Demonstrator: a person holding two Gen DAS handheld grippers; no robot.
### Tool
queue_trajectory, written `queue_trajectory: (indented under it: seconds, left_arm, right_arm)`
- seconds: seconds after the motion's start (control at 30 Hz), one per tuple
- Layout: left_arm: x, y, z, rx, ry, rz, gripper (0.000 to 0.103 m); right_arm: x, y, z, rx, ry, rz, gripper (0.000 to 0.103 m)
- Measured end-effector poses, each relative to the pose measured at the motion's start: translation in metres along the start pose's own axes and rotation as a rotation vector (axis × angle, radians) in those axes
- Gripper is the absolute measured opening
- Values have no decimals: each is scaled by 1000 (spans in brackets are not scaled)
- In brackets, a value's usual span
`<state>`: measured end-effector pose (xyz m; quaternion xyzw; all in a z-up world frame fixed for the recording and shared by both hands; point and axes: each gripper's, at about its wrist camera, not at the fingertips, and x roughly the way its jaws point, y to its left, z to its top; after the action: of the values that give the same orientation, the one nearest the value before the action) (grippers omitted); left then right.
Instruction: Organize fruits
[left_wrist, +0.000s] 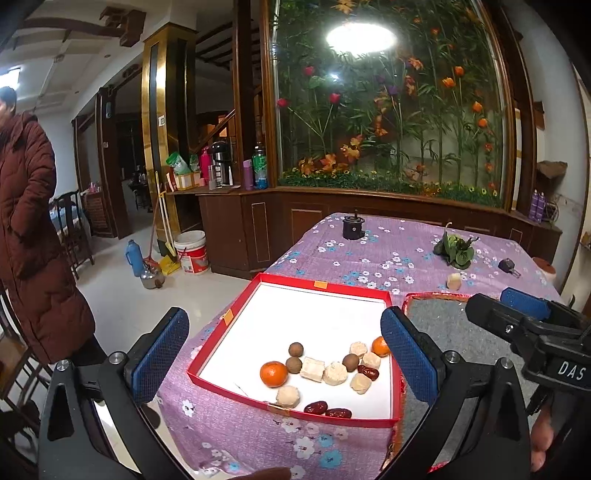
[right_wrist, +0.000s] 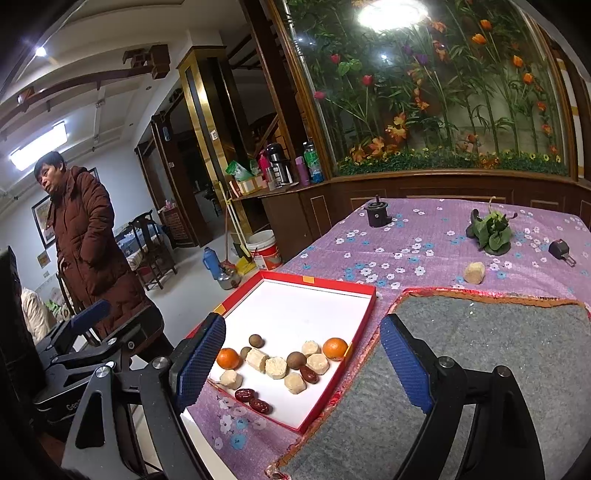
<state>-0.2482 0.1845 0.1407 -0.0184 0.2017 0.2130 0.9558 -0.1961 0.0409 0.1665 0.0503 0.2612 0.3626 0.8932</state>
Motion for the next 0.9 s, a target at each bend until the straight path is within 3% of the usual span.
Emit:
queue_trajectory:
  seconds: [0.6, 0.9]
  left_arm:
    - [4, 8, 1, -4, 37, -32, 103]
    - [8, 8, 1, -6, 53, -53, 103]
  right_arm:
    - [7, 20, -2, -80, -13, -18, 87]
    - [9, 18, -3, -59, -8, -18, 87]
